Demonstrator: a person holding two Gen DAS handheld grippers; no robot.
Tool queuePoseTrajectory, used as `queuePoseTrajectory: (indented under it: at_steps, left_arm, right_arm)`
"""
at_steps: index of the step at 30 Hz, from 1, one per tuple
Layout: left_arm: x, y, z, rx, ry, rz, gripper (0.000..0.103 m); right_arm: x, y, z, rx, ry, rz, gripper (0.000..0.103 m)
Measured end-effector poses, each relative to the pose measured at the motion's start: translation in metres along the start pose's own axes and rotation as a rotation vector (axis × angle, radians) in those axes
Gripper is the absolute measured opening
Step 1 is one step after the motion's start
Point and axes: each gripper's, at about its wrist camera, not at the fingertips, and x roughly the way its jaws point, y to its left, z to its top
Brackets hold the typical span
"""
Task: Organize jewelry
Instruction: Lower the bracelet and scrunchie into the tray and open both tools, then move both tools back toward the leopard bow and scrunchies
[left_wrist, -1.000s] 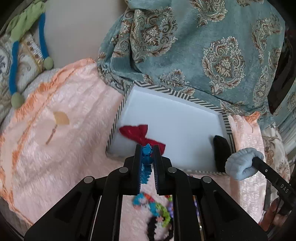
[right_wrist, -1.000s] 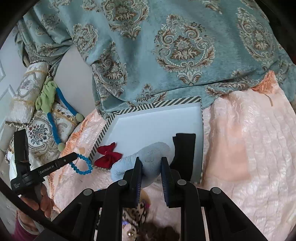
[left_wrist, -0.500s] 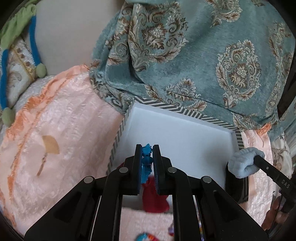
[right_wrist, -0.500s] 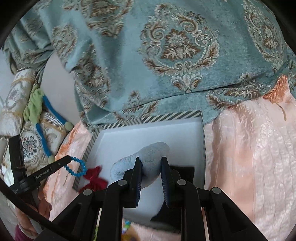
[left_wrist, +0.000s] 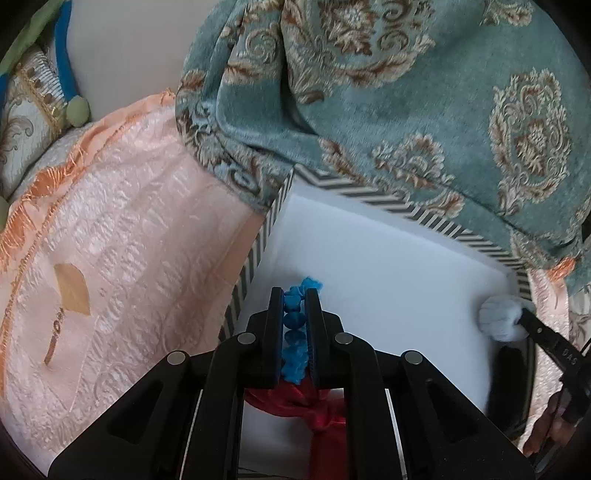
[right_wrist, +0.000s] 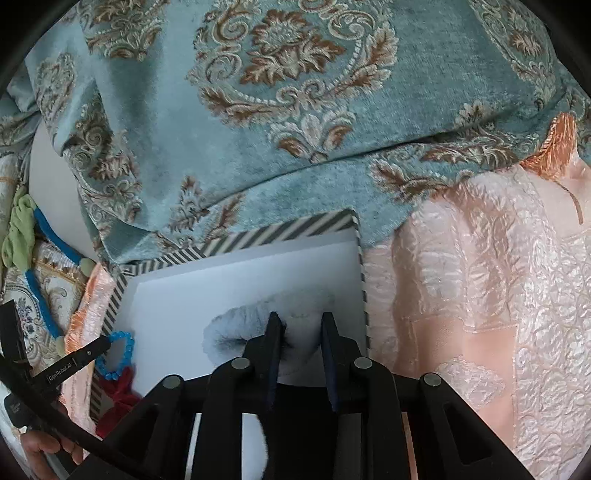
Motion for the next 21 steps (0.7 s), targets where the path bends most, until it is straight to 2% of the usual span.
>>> queuePoseTrajectory:
  at_steps: [2,3,4,5,8,12,15,18,21]
  left_arm:
    - [0.003,0.002,-0.002,0.001,0.01,-0.002,0.014]
    - [0.003,0.003,-0.004,-0.001,0.014,-0.003,0.023]
    - [0.002,0.003,-0.005,-0.005,0.015,-0.002,0.037]
    - [0.0,0.004,-0.007,-0.007,0.01,-0.009,0.041]
    - [-0.01,0.003,-0.012,0.009,0.007,-0.022,0.046]
    - [-0.034,0.008,-0.023,0.008,-0.005,-0.055,0.052]
    - [-0.056,0.012,-0.038,0.017,-0.033,-0.015,0.053]
    - [-0.078,0.015,-0.057,0.013,-0.059,0.013,0.053]
    - [-0.102,0.016,-0.076,0.0,-0.092,0.01,0.053]
  right_arm:
    - [-0.002,-0.001,-0.003,0.004,0.018,0.012,0.024]
    - [-0.003,-0.001,-0.004,0.002,0.022,0.018,0.027]
    - [-0.007,0.001,-0.006,-0.01,0.02,0.02,0.029]
    - [-0.011,0.003,-0.007,-0.022,0.016,0.017,0.032]
    - [-0.027,0.008,-0.013,-0.045,-0.006,0.01,0.044]
    - [-0.053,0.016,-0.027,-0.081,-0.016,0.003,0.046]
    - [-0.071,0.022,-0.041,-0.1,-0.021,-0.013,0.056]
    - [-0.099,0.031,-0.061,-0.128,-0.061,-0.012,0.061]
    - [-0.12,0.041,-0.08,-0.146,-0.085,-0.004,0.066]
